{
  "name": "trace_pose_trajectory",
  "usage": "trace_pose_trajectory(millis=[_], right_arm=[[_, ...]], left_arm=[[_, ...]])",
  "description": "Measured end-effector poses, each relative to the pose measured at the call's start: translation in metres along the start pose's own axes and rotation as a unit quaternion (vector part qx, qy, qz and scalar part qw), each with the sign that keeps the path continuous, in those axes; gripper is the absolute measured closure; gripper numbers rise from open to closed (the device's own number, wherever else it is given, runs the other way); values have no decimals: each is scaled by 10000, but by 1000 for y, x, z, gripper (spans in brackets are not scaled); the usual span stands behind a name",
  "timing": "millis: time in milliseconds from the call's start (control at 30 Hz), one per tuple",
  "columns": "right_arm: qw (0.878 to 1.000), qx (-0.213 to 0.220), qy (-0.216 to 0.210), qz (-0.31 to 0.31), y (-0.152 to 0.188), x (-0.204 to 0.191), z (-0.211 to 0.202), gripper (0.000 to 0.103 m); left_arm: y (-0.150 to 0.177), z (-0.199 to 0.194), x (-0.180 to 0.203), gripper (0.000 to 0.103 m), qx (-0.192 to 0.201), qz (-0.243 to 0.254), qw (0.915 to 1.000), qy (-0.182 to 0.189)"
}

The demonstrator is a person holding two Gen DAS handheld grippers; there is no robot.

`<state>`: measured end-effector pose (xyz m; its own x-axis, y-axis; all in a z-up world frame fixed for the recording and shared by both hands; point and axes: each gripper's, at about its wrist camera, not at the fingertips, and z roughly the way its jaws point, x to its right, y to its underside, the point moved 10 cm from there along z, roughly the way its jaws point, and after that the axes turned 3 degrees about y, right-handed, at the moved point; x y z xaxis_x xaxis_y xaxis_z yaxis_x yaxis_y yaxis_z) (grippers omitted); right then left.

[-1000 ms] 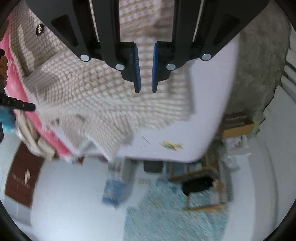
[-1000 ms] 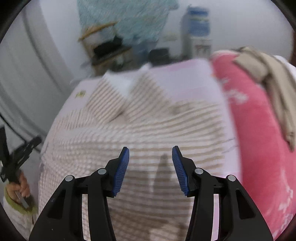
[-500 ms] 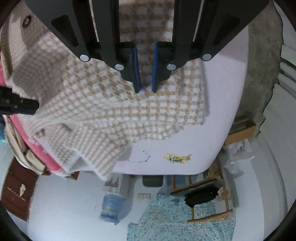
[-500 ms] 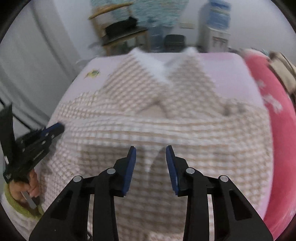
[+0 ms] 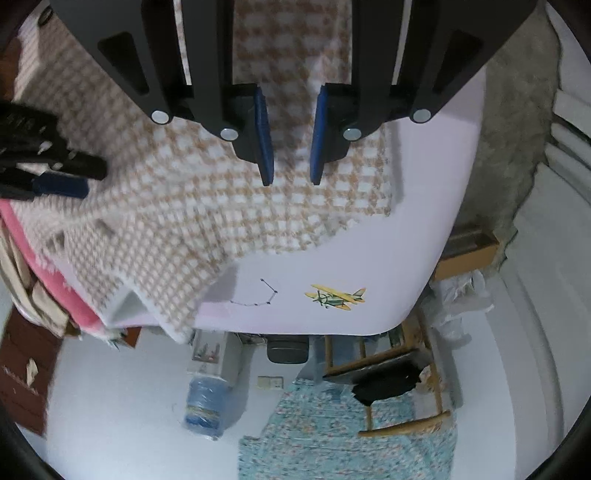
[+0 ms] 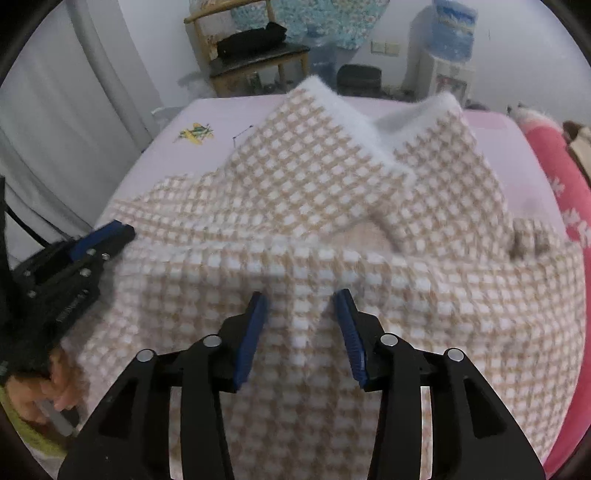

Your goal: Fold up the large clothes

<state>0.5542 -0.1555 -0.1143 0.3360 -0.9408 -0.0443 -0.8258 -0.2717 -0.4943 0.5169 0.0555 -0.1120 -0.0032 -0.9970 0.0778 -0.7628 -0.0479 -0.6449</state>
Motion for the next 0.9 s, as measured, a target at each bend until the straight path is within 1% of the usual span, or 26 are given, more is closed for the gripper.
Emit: trace_pose_trajectory(millis=[33,67,133,233,267,300,333,367,433,467,500,533,600,633,667,700,767,833,900], right_arm=[[10000,25,37,-18,-3,-4,3,62],[10000,26,57,1,-6,-4,4,62],[10000,15,52,72,-9,-1,6,62],[9993,63,-252,262,-6,-6,-9,61],[9991,86,-369,204,-4,-16,-15,61],[9993,84,-372,66,-4,-24,-16,61],[9993,39,-362,-115,-3,-33,-15,61],[9991,-38,-339,-259,-4,-46,-4,61],[9986,-224,-188,-443,-2,-58,14,59],[9985,-250,-102,-478,-2,-60,20,56],[9986,-187,-45,-503,-5,-61,24,55],[9988,-149,-46,-469,-8,-62,25,55],[9994,-160,-199,-244,-11,-59,22,55],[9995,-114,-282,-89,-12,-55,16,54],[9996,-51,-278,5,-13,-49,9,52],[9995,42,-299,127,-12,-41,0,47],[9980,240,-420,416,-8,-19,-20,40],[9963,392,-323,693,-2,8,-36,40],[9936,506,47,1005,6,52,-47,40]], left_arm=[[-1,-2,-1,83,13,-54,10000,24],[-3,-10,0,83,117,-83,9998,124],[-5,-25,6,83,284,14,9993,253],[1,-42,20,83,339,269,9976,550],[4,-43,24,83,313,345,9971,593],[8,-43,28,83,260,443,9968,619],[12,-42,29,83,217,503,9969,559],[14,-38,28,83,172,502,9974,495],[22,-28,19,83,4,296,9988,380],[25,-24,14,83,-61,167,9992,352],[28,-22,8,83,-97,15,9992,388],[28,-23,4,83,-84,-98,9989,449],[29,-28,0,83,-51,-88,9990,433],[29,-33,0,83,-11,-12,9992,411],[29,-38,0,83,32,30,9991,426],[29,-43,2,81,78,57,9987,491],[29,-54,9,75,157,115,9974,692],[33,-59,19,69,165,250,9957,874],[41,-55,30,63,30,417,9946,945]])
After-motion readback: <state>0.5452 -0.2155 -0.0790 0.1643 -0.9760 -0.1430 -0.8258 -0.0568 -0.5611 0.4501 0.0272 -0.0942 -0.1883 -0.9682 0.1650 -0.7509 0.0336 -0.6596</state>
